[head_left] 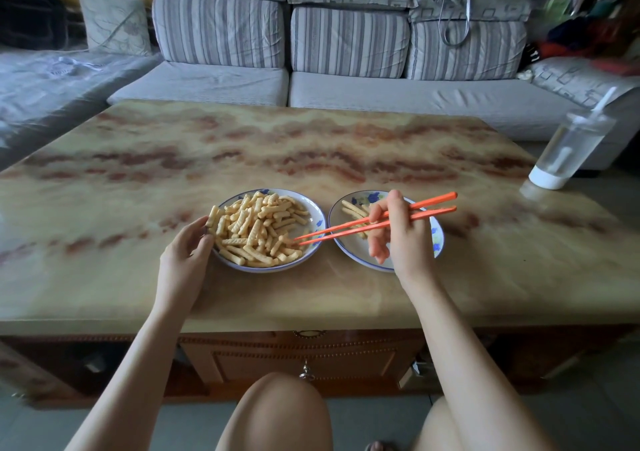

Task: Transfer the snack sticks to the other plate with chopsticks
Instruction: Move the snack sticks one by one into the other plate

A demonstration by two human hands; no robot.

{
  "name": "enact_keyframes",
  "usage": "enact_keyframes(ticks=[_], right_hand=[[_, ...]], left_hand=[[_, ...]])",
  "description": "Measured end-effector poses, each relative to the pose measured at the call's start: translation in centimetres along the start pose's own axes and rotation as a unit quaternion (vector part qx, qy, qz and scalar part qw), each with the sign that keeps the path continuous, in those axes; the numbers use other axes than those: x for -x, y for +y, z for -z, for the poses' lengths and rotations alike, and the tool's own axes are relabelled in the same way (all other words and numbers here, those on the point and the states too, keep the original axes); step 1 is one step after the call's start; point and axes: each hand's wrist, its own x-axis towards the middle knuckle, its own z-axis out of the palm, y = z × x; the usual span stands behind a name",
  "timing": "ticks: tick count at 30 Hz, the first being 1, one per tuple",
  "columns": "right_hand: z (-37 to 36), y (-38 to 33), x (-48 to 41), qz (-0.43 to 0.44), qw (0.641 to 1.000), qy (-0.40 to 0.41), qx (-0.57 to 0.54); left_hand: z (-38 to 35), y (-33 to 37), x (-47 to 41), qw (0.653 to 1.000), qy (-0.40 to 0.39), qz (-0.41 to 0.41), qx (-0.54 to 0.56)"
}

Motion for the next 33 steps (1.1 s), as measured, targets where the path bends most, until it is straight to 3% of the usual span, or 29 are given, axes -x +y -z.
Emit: enact_keyframes(ticks=[7, 16, 28, 33], right_hand=[[1.5, -0.8, -0.1, 0.013, 0.995, 0.089, -0.053], [4.4, -0.1, -1.3, 0.041, 0.968, 0.244, -0.042], [3.8, -0.4, -0.9, 0.061, 0.974, 0.214, -0.031], [2.2, -0.3, -0.5, 0.030, 0.991, 0.125, -0.038]], left_hand=[[0.0, -0.2, 0.0, 1.000, -0.001, -0.003, -0.003], [0.0, 0.0, 0.0, 1.000, -0.001, -0.001, -0.002], [0.0, 0.0, 0.0, 1.000, -0.001, -0.005, -0.005], [0.0, -0.1, 0.0, 1.000, -0.002, -0.005, -0.004]])
